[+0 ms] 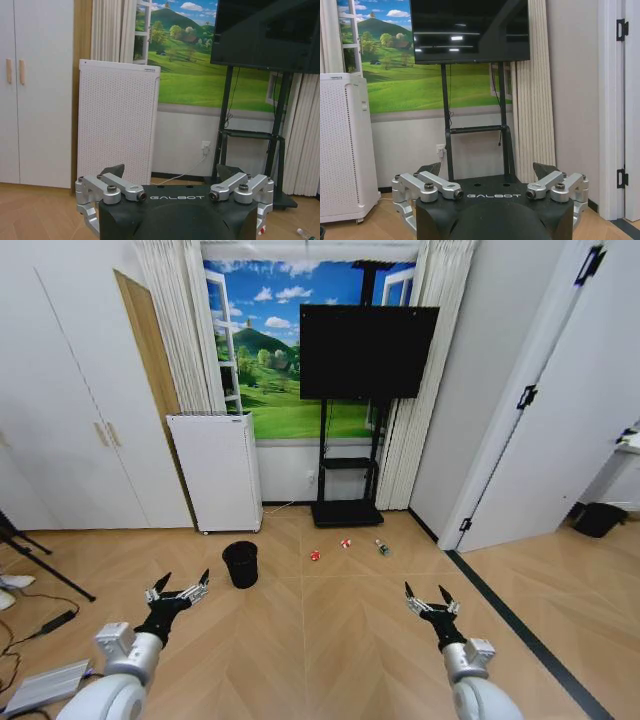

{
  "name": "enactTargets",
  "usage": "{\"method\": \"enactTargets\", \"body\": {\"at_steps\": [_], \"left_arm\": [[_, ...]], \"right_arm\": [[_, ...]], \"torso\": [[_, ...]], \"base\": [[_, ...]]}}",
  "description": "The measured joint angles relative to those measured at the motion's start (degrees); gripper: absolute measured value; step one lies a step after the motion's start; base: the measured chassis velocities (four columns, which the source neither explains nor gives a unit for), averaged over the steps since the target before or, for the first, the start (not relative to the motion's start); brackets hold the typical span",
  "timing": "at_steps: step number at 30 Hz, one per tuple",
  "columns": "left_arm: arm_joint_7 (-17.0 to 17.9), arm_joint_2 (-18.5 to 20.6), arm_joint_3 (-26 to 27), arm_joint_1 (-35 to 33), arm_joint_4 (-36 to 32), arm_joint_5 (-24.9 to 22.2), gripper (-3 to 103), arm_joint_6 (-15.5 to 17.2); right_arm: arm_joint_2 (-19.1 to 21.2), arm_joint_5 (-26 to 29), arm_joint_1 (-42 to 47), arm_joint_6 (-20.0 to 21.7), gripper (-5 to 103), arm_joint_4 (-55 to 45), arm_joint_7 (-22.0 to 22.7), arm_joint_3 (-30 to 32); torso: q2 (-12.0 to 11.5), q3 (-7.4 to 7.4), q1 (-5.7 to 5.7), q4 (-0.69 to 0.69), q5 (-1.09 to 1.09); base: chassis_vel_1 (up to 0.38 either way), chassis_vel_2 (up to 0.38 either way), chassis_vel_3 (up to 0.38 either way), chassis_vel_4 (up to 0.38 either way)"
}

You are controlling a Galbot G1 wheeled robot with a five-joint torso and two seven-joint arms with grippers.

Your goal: Pick up the trash bin and place the garbage on the floor into it.

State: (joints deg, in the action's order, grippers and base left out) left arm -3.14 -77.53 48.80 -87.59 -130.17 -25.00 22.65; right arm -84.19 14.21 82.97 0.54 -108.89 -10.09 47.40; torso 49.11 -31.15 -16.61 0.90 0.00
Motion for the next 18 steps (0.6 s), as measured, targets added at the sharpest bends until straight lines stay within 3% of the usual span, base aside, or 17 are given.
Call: {"method": "enactTargets", "body": {"at_steps": [13,18], "left_arm": [[-0.2,0.1,0.0,0.2,-0.1,0.1,100,0.2],[0.1,0.1,0.0,0.5,0.8,1.1,100,-1.3]], "right_arm": [[0.3,-0.2,-0.1,-0.4,100,0.3,-0.1,0.0],[0.3,-0.4,-0.3,-0.5,100,0.4,-0.2,-0.1]], "torso": [[0.0,0.00,0.00,0.00,0.00],[0.0,0.00,0.00,-0.01,0.00]], "base": [[0.000,0.000,0.000,0.000],[0.000,0.000,0.000,0.000]]}}
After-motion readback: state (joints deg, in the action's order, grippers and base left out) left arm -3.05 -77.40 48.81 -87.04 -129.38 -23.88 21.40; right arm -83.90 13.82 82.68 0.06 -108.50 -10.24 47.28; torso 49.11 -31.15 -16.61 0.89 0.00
